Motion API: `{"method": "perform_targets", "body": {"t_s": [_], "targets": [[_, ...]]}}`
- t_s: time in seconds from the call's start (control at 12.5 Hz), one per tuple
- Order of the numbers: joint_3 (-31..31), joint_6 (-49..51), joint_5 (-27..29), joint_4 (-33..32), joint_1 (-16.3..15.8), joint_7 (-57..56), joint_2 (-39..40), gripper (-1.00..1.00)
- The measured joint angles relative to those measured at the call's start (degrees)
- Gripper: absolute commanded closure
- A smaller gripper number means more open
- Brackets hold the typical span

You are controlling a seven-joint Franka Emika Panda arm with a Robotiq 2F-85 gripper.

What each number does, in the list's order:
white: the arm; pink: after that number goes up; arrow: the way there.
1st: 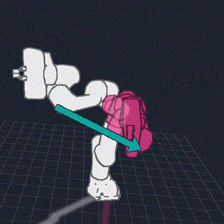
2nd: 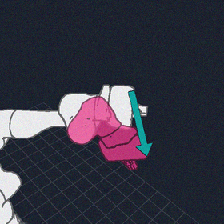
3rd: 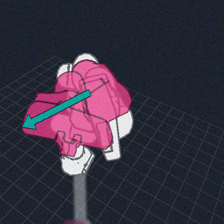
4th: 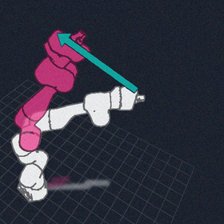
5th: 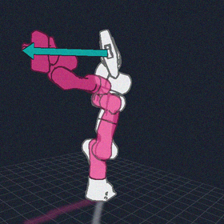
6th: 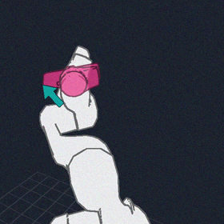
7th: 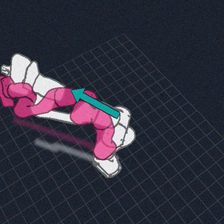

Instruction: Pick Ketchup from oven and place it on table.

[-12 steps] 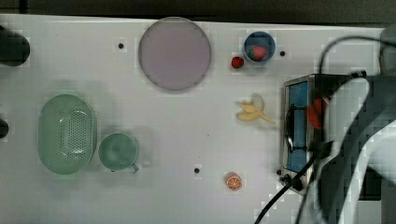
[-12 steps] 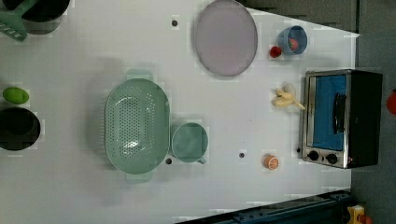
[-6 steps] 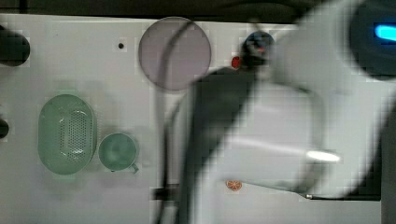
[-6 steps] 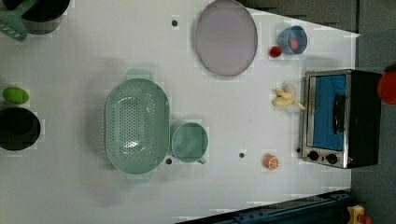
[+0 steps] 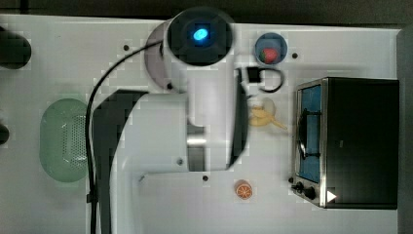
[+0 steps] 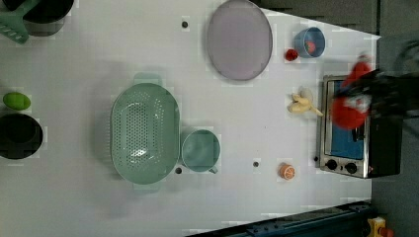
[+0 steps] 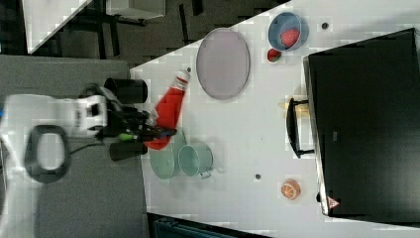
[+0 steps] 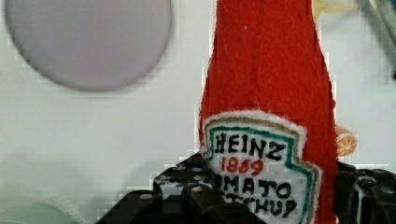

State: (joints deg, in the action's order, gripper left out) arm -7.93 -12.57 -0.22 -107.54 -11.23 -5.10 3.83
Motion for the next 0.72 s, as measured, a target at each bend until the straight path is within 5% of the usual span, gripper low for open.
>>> {"method": "perform_targets", "body": {"t_s": [0.32,0.72], "targets": [[-0.16,-12.95,-0.6,-14.1,-0.31,0.78,2.62,-0.27],[-2.85,-26.93,-0.22,-21.82,3.02,1.23,10.83,-0.27]]}}
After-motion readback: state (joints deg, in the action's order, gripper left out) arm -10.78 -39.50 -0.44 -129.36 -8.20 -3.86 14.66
